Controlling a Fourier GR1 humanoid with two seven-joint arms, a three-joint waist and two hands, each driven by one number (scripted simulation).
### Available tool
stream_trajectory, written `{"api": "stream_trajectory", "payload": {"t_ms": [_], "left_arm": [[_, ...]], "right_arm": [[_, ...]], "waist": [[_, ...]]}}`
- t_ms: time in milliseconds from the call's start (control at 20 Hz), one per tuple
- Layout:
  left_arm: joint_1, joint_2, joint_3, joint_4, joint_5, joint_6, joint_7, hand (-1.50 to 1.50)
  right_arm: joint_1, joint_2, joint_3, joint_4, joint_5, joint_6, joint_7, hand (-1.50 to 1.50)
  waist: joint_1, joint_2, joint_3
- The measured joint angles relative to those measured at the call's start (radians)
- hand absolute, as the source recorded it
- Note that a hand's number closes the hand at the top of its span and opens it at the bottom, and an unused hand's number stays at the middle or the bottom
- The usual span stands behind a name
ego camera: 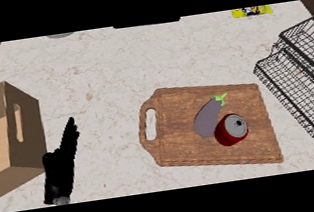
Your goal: Pick the can from the cutting board and place it in the tiered basket
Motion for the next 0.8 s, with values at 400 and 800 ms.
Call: {"api": "stream_trajectory", "payload": {"t_ms": [400,800], "left_arm": [[-0.025,-0.022,-0.004,0.028,-0.017,0.004,0.001,0.00],[-0.010,-0.024,0.007,0.032,-0.017,0.000,-0.021,0.00]], "right_arm": [[-0.232,0.107,0.209,0.093,0.225,0.103,0.161,-1.50],[-0.345,0.228,0.315,0.267,0.313,0.214,0.215,-1.50]], "waist": [[0.011,0.001,0.002],[0.009,0.000,0.003]]}}
